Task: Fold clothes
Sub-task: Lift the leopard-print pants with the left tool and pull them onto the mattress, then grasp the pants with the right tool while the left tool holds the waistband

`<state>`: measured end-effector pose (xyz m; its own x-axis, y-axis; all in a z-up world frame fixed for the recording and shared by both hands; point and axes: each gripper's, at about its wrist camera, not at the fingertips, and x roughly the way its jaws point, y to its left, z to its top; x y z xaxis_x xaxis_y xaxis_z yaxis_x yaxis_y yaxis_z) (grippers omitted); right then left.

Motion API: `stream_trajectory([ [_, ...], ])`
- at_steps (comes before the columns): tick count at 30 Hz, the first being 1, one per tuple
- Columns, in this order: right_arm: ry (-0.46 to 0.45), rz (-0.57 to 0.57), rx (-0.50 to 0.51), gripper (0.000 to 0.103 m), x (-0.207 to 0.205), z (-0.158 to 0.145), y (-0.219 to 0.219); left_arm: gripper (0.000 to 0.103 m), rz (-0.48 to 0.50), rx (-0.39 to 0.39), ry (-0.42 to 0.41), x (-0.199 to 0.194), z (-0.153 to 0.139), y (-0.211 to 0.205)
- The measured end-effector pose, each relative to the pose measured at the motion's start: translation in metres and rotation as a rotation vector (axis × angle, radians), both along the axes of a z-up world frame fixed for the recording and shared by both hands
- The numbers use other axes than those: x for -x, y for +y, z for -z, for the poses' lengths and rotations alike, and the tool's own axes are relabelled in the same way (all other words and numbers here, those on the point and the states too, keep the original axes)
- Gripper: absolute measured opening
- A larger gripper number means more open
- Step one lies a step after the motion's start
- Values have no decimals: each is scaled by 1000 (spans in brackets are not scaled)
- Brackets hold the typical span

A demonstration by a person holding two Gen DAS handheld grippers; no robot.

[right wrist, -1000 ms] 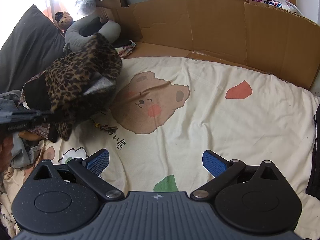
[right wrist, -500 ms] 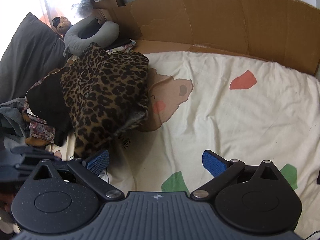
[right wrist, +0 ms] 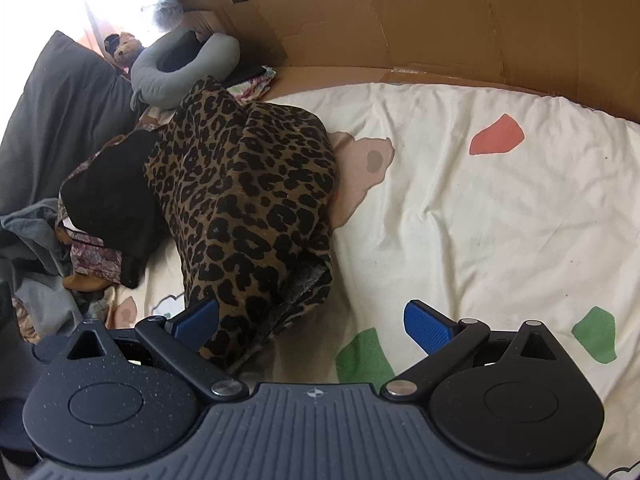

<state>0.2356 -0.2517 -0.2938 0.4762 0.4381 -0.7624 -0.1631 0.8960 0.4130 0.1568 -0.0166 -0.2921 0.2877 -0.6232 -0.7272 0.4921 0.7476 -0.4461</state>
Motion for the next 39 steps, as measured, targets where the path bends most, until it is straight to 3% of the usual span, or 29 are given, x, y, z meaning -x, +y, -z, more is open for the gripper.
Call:
stream_trajectory([
  [1, 1, 1, 2, 101, 0, 1, -1, 9, -8, 5, -18, -2, -5, 5],
  [3, 2, 6, 1, 101, 0, 1, -3, 30, -40, -5, -55, -7, -16, 15],
  [4, 2, 8, 2, 101, 0, 1, -3, 34, -59, -20, -78, -10, -20, 20],
  [10, -2, -3, 10, 101, -4, 3, 0, 41, -189, -122, -167, -40, -28, 53],
  [12, 0, -7, 10, 101, -6, 6, 1, 55, -230, -154, -203, -53, -30, 63],
  [13, 2, -8, 10, 101, -7, 7, 1, 57, -250, -172, -223, -59, -31, 68],
  [19, 2, -26, 23, 101, -18, 12, 6, 59, -264, -300, -346, -102, -43, 97],
  [28, -2, -27, 25, 101, -38, 21, 9, 73, -256, -455, -474, -157, -34, 120],
  [36, 53, 11, -53, 100, -66, 42, 20, 76, -250, -507, -488, -200, -20, 134],
  [39, 79, 21, -78, 95, -75, 53, 27, 76, -223, -498, -463, -214, -15, 133],
])
